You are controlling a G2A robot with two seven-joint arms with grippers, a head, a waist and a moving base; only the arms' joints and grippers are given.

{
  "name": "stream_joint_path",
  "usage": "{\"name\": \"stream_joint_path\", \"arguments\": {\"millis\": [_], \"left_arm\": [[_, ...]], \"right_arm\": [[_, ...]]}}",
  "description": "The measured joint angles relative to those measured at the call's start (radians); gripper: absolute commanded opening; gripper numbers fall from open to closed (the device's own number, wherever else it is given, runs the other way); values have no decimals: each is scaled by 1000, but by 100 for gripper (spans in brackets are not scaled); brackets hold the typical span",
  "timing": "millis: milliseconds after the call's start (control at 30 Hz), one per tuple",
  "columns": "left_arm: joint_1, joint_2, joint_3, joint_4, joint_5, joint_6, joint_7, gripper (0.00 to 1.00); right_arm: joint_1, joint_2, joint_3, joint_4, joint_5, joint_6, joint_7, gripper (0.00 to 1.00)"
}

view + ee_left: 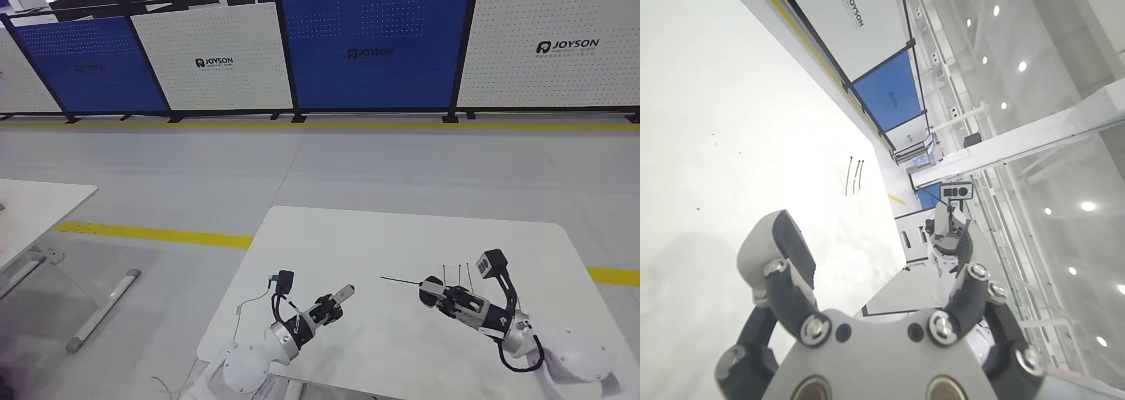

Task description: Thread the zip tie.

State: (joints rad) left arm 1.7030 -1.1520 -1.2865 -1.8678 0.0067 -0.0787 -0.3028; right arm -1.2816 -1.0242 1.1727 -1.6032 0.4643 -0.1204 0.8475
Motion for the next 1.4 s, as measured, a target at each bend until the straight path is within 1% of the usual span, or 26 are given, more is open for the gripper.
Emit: {"name": "stream_joint_path", "arguments": {"millis": [133, 200, 267, 333, 467, 533, 600, 900, 967, 1067, 1133, 1200, 1400], "left_arm": [[-1, 0, 2, 2, -4, 1, 1, 100], [-8, -1, 10, 11, -22, 6, -12, 100], [-19, -1, 23, 22, -39, 5, -41, 100], [-29, -3, 44, 27, -54, -6, -65, 100], [-54, -9, 88, 33, -88, -19, -82, 100], [-73, -14, 108, 45, -100, -17, -50, 100], [-79, -17, 114, 51, -104, -15, -23, 100], [-79, -16, 115, 51, -104, -14, -27, 100], [-90, -19, 128, 60, -127, -5, -35, 100], [-118, -27, 159, 79, -169, -3, -28, 100], [-138, -34, 179, 93, -207, -14, 0, 100], [-153, -41, 192, 105, -237, -17, 46, 100], [-153, -41, 192, 105, -238, -16, 47, 100]], "right_arm": [[-3, -1, -1, -1, -1, -1, -8, 0], [-7, -4, -7, 0, 5, -8, -25, 0], [-4, -9, -20, 14, 12, -24, -37, 0], [8, -17, -45, 33, 8, -39, -50, 0], [40, -32, -99, 64, -9, -45, -62, 0], [55, -38, -118, 77, -14, -39, -60, 0], [59, -39, -122, 81, -16, -36, -60, 0], [57, -39, -121, 79, -16, -36, -65, 0], [50, -42, -125, 74, -19, -35, -84, 0], [50, -48, -138, 75, -20, -39, -92, 0], [56, -51, -150, 80, -30, -40, -92, 0], [62, -55, -157, 85, -39, -38, -97, 0], [62, -55, -157, 86, -40, -38, -99, 0]]}}
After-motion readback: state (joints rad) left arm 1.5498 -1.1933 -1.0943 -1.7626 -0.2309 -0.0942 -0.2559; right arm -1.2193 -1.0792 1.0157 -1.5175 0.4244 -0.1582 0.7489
